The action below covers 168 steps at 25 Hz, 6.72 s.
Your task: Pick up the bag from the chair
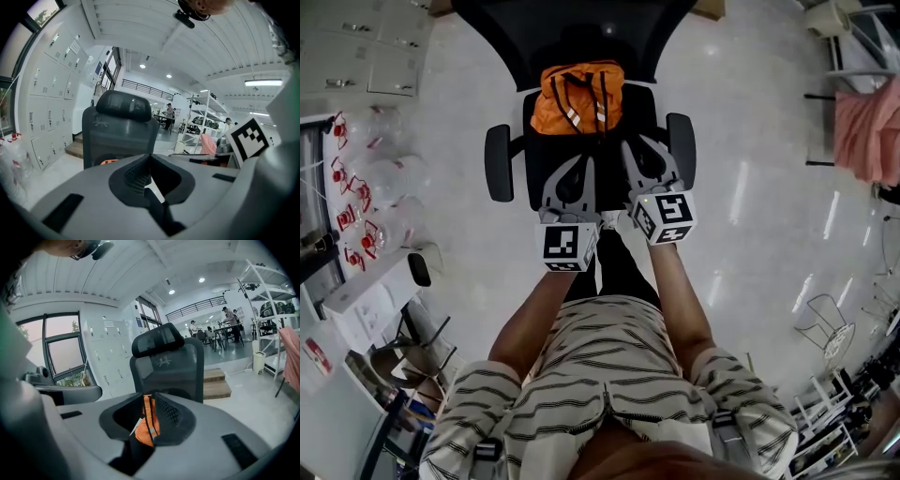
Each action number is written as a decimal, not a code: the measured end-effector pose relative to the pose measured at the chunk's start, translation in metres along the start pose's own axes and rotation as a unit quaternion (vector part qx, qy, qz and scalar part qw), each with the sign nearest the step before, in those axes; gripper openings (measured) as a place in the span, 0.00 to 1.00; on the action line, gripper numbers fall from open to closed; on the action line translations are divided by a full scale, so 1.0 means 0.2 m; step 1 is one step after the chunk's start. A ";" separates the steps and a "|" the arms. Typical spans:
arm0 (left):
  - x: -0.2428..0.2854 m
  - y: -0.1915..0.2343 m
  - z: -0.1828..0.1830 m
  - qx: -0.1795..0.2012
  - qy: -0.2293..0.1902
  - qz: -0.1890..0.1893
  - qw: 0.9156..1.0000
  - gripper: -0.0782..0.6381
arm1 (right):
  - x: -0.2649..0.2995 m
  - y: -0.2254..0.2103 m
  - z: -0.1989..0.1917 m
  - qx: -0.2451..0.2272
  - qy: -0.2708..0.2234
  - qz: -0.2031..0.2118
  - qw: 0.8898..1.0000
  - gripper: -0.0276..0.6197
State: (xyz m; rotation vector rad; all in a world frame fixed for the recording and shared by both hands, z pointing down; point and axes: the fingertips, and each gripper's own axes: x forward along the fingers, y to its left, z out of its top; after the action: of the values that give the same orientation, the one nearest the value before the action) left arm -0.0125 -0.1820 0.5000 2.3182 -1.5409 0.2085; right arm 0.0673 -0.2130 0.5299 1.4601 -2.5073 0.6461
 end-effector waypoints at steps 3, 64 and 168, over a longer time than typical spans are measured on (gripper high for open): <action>0.03 0.01 -0.03 -0.005 0.004 0.001 1.000 0.14 | 0.04 -0.05 -0.03 0.004 0.005 -0.004 1.000 0.17; 0.26 0.10 -0.21 -0.030 0.041 -0.022 0.998 0.14 | 0.95 -0.63 -0.44 -0.041 0.115 0.025 0.992 0.39; -0.07 0.12 -0.05 -0.015 0.001 0.017 1.000 0.14 | 0.70 -0.12 -0.32 0.096 0.104 0.078 0.987 0.08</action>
State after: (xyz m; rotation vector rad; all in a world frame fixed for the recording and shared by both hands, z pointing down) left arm -0.0400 -0.1759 0.5096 2.2698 -1.5740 0.1949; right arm 0.0124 -0.3040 0.6422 1.1884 -2.4674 1.0364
